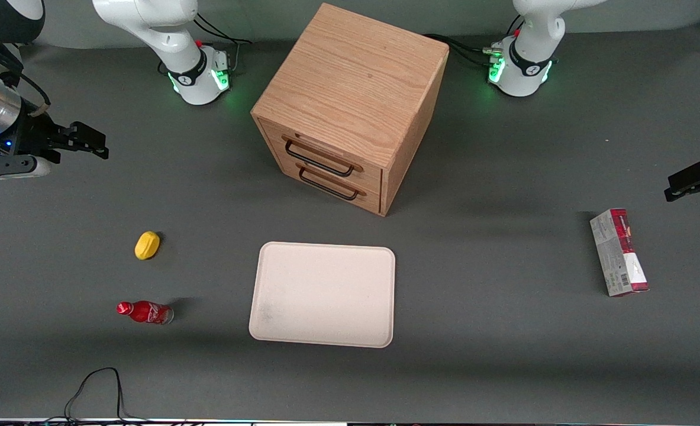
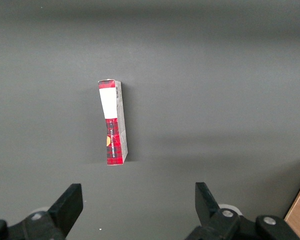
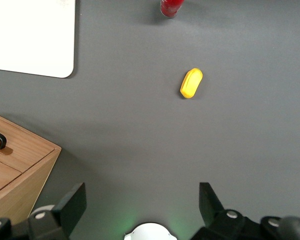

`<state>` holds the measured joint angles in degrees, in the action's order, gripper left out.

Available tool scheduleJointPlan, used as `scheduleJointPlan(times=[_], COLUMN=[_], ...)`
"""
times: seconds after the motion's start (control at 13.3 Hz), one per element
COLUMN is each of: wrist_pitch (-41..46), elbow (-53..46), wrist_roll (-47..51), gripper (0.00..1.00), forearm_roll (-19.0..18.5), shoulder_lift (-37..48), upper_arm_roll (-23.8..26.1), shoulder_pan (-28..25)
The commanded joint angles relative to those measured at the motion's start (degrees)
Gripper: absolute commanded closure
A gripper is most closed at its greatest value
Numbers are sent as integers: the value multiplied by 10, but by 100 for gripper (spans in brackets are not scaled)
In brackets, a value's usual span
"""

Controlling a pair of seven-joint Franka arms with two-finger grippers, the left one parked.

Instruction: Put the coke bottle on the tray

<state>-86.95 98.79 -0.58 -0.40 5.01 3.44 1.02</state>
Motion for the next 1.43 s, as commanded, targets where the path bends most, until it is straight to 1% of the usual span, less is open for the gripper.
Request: scheduleJointPlan(times=[0.0,0.3,0.6,0.75,0.9,1.13,1.28,1.35], wrist_pitch=[-1,-7,-1,-8,-9,-9,-5,12], elbow=[1,-7,-40,-40,-38,-43,-101,-183], wrist_roll=[-14,-14,-17,-18,-39,-32,-34,-35], gripper=[0,0,0,0,0,0,0,0], forearm_roll=[8,9,9,9,9,10,8,9], shoulder_lift=[5,3,-21,-23,-31,-35,-81,-146], upper_arm_roll=[-5,-6,-6,-7,-10,-14,-19,-28], shoulder_pan=[0,3,2,5,6,8,10,12])
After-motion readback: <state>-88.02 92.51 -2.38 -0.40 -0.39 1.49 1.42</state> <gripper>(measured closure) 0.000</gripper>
